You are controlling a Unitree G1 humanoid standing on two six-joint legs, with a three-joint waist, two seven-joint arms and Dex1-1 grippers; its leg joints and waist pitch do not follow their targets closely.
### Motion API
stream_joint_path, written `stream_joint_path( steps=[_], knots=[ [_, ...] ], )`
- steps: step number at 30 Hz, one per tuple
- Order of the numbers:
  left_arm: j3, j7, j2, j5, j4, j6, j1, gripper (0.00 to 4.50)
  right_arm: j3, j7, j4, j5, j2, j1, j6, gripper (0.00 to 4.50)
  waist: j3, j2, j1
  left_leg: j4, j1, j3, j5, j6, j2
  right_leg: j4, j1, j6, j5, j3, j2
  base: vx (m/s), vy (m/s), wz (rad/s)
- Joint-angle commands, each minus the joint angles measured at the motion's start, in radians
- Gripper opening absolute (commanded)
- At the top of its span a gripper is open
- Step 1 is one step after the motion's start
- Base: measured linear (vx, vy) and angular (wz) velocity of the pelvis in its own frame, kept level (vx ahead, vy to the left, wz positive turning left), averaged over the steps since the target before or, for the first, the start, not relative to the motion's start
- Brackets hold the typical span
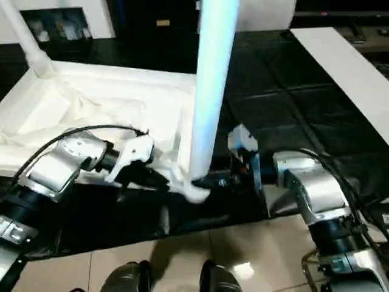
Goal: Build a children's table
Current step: Rotate leg to tighten
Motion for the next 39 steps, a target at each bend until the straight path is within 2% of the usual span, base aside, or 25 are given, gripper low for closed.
stream_joint_path(
  steps=[1,2,3,5,6,7,8,10,11,12,13,15,16,17,21,23,25,27,29,30,32,34,36,38,39],
  knots=[
    [0.035,0.205,-0.129,-0.003,-0.003,0.137,-0.017,0.0,-0.01,-0.257,-0.003,-0.028,0.13,-0.033,0.096,1.98,-0.079,-0.015,-0.013,-0.069,0.014,-0.039,-0.169,0.039,0.054,-0.079,0.065,-0.152,-0.497,0.05,-0.095,0.0,0.0,0.0],
    [0.035,0.205,-0.129,-0.003,-0.003,0.137,-0.017,0.0,-0.01,-0.257,-0.003,-0.028,0.13,-0.033,0.096,1.98,-0.078,-0.014,-0.018,-0.069,0.017,-0.041,-0.174,0.035,0.051,-0.086,0.059,-0.144,-0.519,0.047,-0.094,0.0,0.0,0.0],
    [0.047,0.253,-0.155,0.006,0.009,0.165,-0.024,0.0,-0.022,-0.319,0.004,-0.039,0.161,-0.041,0.107,1.98,-0.082,-0.017,-0.028,-0.066,0.017,-0.042,-0.186,0.033,0.047,-0.089,0.064,-0.129,-0.54,0.046,-0.097,0.0,0.0,0.0],
    [0.094,0.438,-0.253,0.028,0.081,0.193,-0.06,0.0,-0.06,-0.559,0.042,-0.096,0.284,-0.079,0.159,1.98,-0.079,-0.014,-0.044,-0.066,0.014,-0.039,-0.177,0.043,0.045,-0.092,0.059,-0.126,-0.523,0.048,-0.091,0.0,0.0,0.0],
    [0.094,0.438,-0.253,0.028,0.081,0.193,-0.06,0.0,-0.06,-0.559,0.042,-0.096,0.284,-0.079,0.159,1.98,-0.08,-0.014,-0.048,-0.065,0.014,-0.039,-0.178,0.04,0.043,-0.091,0.057,-0.128,-0.518,0.046,-0.089,0.0,0.0,0.0],
    [0.115,0.531,-0.296,0.041,0.124,0.184,-0.086,0.0,-0.081,-0.686,0.069,-0.123,0.35,-0.097,0.166,1.98,-0.083,-0.019,-0.053,-0.064,0.013,-0.038,-0.168,0.051,0.038,-0.093,0.062,-0.122,-0.509,0.046,-0.091,0.0,0.0,0.0],
    [0.122,0.567,-0.312,0.045,0.139,0.18,-0.096,0.0,-0.097,-0.738,0.083,-0.126,0.38,-0.104,0.165,1.98,-0.081,-0.014,-0.054,-0.064,0.02,-0.036,-0.179,0.055,0.038,-0.1,0.053,-0.118,-0.519,0.047,-0.089,0.0,0.0,0.0],
    [0.132,0.623,-0.339,0.052,0.167,0.164,-0.118,0.0,-0.101,-0.796,0.107,-0.137,0.419,-0.108,0.127,1.98,-0.085,-0.014,-0.053,-0.065,0.018,-0.037,-0.168,0.064,0.039,-0.095,0.058,-0.12,-0.486,0.047,-0.089,0.0,0.0,0.0],
    [0.133,0.644,-0.349,0.057,0.176,0.157,-0.125,0.0,-0.099,-0.815,0.116,-0.144,0.43,-0.108,0.103,1.98,-0.085,-0.011,-0.052,-0.066,0.017,-0.036,-0.163,0.068,0.04,-0.094,0.058,-0.122,-0.469,0.048,-0.089,0.0,0.0,0.0],
    [0.139,0.662,-0.361,0.068,0.178,0.161,-0.129,0.0,-0.103,-0.834,0.117,-0.156,0.445,-0.107,0.093,2.52,-0.087,-0.008,-0.051,-0.066,0.019,-0.035,-0.156,0.073,0.043,-0.09,0.057,-0.131,-0.43,0.049,-0.087,0.0,0.0,0.0],
    [0.147,0.677,-0.385,0.072,0.171,0.171,-0.132,0.0,-0.121,-0.864,0.113,-0.156,0.475,-0.104,0.074,2.65,-0.088,-0.005,-0.048,-0.067,0.017,-0.035,-0.148,0.08,0.044,-0.086,0.06,-0.141,-0.392,0.049,-0.087,0.0,0.0,0.0],
    [0.147,0.671,-0.391,0.067,0.163,0.171,-0.131,0.0,-0.128,-0.867,0.099,-0.149,0.48,-0.098,0.059,2.65,-0.088,-0.007,-0.046,-0.068,0.017,-0.034,-0.142,0.086,0.046,-0.081,0.061,-0.157,-0.349,0.05,-0.087,0.0,0.0,0.0],
    [0.144,0.658,-0.388,0.066,0.158,0.164,-0.128,0.0,-0.135,-0.858,0.088,-0.15,0.476,-0.095,0.052,2.87,-0.088,-0.005,-0.042,-0.068,0.016,-0.034,-0.139,0.091,0.047,-0.079,0.063,-0.167,-0.328,0.051,-0.088,0.0,0.0,0.0],
    [0.143,0.651,-0.387,0.065,0.157,0.16,-0.126,0.0,-0.14,-0.855,0.083,-0.151,0.474,-0.094,0.049,2.87,-0.088,-0.006,-0.041,-0.068,0.016,-0.034,-0.136,0.093,0.047,-0.078,0.064,-0.169,-0.318,0.052,-0.087,0.0,0.0,0.0],
    [0.13,0.583,-0.34,0.043,0.136,0.131,-0.099,0.0,-0.153,-0.782,0.038,-0.126,0.41,-0.081,0.028,3.26,-0.086,-0.007,-0.037,-0.07,0.016,-0.033,-0.142,0.102,0.047,-0.077,0.067,-0.176,-0.31,0.053,-0.09,0.0,0.0,0.0],
    [0.114,0.52,-0.302,0.033,0.121,0.09,-0.078,0.0,-0.154,-0.738,0.023,-0.113,0.356,-0.071,0.05,3.39,-0.091,-0.009,-0.036,-0.069,0.013,-0.033,-0.11,0.112,0.048,-0.069,0.073,-0.189,-0.255,0.054,-0.087,0.0,0.0,0.0],
    [0.105,0.487,-0.279,0.036,0.114,0.073,-0.067,0.0,-0.156,-0.705,0.019,-0.108,0.326,-0.067,0.05,3.64,-0.093,-0.008,-0.037,-0.066,0.016,-0.029,-0.099,0.125,0.049,-0.065,0.069,-0.205,-0.218,0.056,-0.087,0.0,0.0,0.0],
    [0.091,0.424,-0.24,0.034,0.099,0.056,-0.049,0.0,-0.158,-0.638,0.013,-0.096,0.273,-0.062,0.051,3.72,-0.096,-0.009,-0.035,-0.065,0.013,-0.031,-0.083,0.135,0.049,-0.059,0.076,-0.215,-0.196,0.055,-0.089,0.0,0.0,0.0],
    [0.071,0.345,-0.197,0.03,0.09,0.02,-0.034,0.0,-0.16,-0.558,0.011,-0.076,0.22,-0.059,0.049,4.0,-0.095,-0.009,-0.034,-0.064,0.013,-0.029,-0.071,0.143,0.051,-0.057,0.074,-0.221,-0.178,0.057,-0.089,0.0,0.0,0.0],
    [0.071,0.345,-0.197,0.03,0.09,0.02,-0.034,0.0,-0.16,-0.558,0.011,-0.076,0.22,-0.059,0.049,4.06,-0.095,-0.01,-0.033,-0.064,0.014,-0.029,-0.07,0.146,0.051,-0.057,0.074,-0.224,-0.178,0.057,-0.089,0.0,0.0,0.0],
    [0.045,0.254,-0.143,0.029,0.099,-0.025,-0.028,0.0,-0.144,-0.413,0.011,-0.048,0.137,-0.05,0.032,4.1,-0.093,-0.008,-0.03,-0.064,0.017,-0.028,-0.094,0.143,0.052,-0.063,0.072,-0.221,-0.22,0.054,-0.089,0.0,0.0,0.0],
    [0.025,0.184,-0.104,0.025,0.101,-0.066,-0.025,0.0,-0.12,-0.3,0.009,-0.033,0.072,-0.037,0.007,4.44,-0.088,-0.009,-0.027,-0.067,0.021,-0.028,-0.126,0.126,0.055,-0.069,0.069,-0.2,-0.289,0.057,-0.091,0.0,0.0,0.0],
    [0.007,0.112,-0.066,0.02,0.104,-0.12,-0.026,0.0,-0.087,-0.178,0.008,-0.028,-0.001,-0.02,-0.021,4.49,-0.09,-0.009,-0.022,-0.066,0.022,-0.03,-0.143,0.116,0.057,-0.072,0.071,-0.189,-0.321,0.056,-0.093,0.0,0.0,0.0],
    [-0.012,0.022,-0.029,0.009,0.098,-0.165,-0.024,0.0,-0.067,-0.071,0.0,-0.003,-0.05,-0.007,-0.026,4.49,-0.089,-0.008,-0.016,-0.068,0.026,-0.028,-0.143,0.11,0.061,-0.069,0.066,-0.195,-0.316,0.059,-0.092,0.0,0.0,0.0],
    [-0.012,0.022,-0.029,0.009,0.098,-0.165,-0.024,0.0,-0.067,-0.071,0.0,-0.003,-0.05,-0.007,-0.026,4.49,-0.092,-0.009,-0.011,-0.067,0.024,-0.029,-0.139,0.112,0.061,-0.066,0.07,-0.2,-0.304,0.058,-0.094,0.0,0.0,0.0]
  ],
)
